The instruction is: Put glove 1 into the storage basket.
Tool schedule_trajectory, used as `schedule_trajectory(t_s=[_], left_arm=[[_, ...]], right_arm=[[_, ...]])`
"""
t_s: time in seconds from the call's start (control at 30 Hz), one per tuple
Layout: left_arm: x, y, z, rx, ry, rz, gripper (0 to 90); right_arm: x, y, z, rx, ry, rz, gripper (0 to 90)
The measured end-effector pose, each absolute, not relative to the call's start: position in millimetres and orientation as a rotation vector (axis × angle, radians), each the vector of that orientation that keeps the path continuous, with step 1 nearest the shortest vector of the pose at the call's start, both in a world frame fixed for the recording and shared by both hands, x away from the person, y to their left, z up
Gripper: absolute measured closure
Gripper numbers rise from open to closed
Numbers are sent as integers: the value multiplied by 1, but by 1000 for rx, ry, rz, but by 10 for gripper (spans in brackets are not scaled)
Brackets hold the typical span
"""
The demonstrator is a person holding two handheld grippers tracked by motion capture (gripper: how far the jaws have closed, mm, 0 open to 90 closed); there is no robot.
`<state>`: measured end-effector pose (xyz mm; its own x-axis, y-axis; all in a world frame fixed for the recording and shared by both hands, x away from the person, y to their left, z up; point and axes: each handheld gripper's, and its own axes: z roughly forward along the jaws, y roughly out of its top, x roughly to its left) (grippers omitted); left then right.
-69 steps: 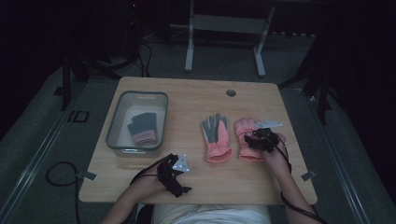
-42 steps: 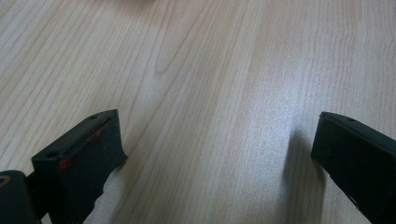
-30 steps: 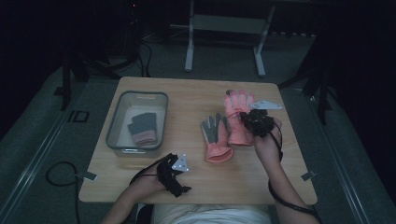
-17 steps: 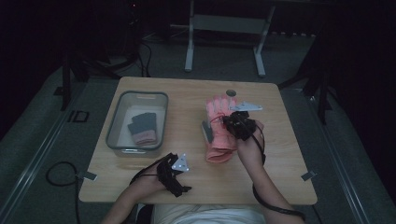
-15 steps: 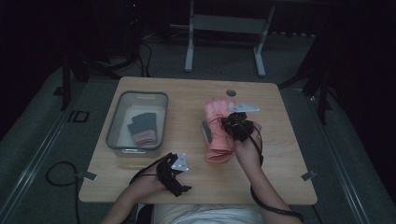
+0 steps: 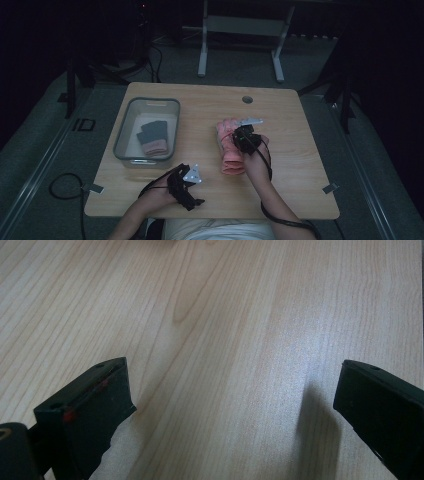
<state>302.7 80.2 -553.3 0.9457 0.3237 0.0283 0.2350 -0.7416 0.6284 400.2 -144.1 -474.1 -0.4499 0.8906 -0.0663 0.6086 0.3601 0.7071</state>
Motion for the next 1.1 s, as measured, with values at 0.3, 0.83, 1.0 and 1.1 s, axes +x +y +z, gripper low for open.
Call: schedule_trajectory(t_s=[0.3,0.83,1.0,1.1], left_arm=[[302,79,-554,2442,388,171,17],[305,78,-535,2311,513,215,18],[310,71,-513,2237,577,246,20],[316,67,-496,2192,620,293,49]], right_arm=[[407,-140,-494,1302,2214,820,873],[399,-161,-470,1171,2185,965,636],[406,-171,-464,1123,2171,941,604],[410,-176,-461,1118,2175,955,600]])
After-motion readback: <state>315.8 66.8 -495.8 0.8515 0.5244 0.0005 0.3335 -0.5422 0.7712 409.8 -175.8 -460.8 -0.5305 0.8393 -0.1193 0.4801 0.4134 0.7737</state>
